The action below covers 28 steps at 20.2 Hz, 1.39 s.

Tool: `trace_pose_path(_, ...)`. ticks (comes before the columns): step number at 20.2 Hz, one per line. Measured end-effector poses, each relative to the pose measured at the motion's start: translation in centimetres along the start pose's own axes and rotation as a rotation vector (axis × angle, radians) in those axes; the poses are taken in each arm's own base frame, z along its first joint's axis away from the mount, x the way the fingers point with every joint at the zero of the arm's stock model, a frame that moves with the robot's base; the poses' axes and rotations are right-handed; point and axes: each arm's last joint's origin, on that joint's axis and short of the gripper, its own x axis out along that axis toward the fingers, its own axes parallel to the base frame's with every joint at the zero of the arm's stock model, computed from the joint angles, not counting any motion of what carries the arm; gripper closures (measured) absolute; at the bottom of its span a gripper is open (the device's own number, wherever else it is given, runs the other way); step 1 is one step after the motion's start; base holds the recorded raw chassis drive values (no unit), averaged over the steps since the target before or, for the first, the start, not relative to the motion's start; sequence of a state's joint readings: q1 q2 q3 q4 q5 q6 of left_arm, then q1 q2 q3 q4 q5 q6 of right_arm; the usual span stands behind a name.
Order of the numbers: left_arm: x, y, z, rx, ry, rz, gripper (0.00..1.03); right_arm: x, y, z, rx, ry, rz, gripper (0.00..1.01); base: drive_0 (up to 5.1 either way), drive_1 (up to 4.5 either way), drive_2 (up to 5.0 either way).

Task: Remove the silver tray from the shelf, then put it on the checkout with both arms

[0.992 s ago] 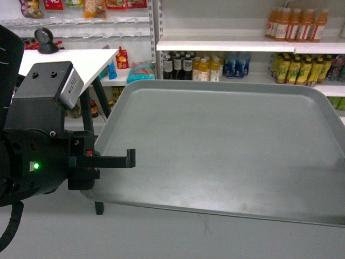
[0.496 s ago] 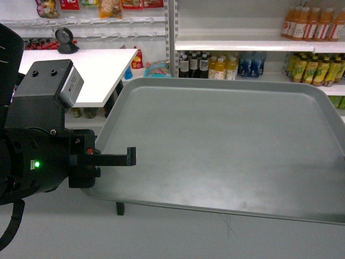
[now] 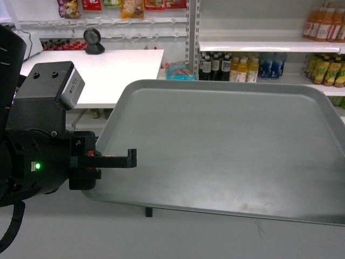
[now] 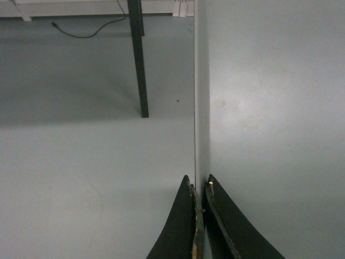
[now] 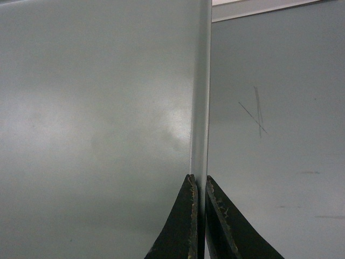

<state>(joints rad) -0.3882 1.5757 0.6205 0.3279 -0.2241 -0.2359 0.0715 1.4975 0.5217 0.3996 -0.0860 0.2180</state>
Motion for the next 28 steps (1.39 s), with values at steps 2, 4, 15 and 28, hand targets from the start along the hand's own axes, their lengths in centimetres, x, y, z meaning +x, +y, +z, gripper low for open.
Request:
trace_pose_path(2,0.0,0.0,0.01,0.0,-0.001,0.0,1.0,0.0,0.0,0.01,0.0,-0.001,0.001,0.99,-4.8,3.38,1.6)
trace_pose_path(4,0.0,-0.01,0.0,0.001,0.0,0.0,1.0,0.0,0.0,-0.01,0.0,0.001,0.0,0.99,-4.8,3.44,1.7)
trace_pose_path(15,0.0,0.0,0.03,0.0,-0.003,0.0,1.0,0.0,-0.01,0.0,0.0,0.0,0.0,0.99,-4.8,3.45,1.4)
trace_pose_path(28,0.0,0.0,0.01,0.0,-0.002,0.0,1.0,0.03,0.0,-0.05,0.0,0.004,-0.001,0.99,-4.7,3.74,1.1)
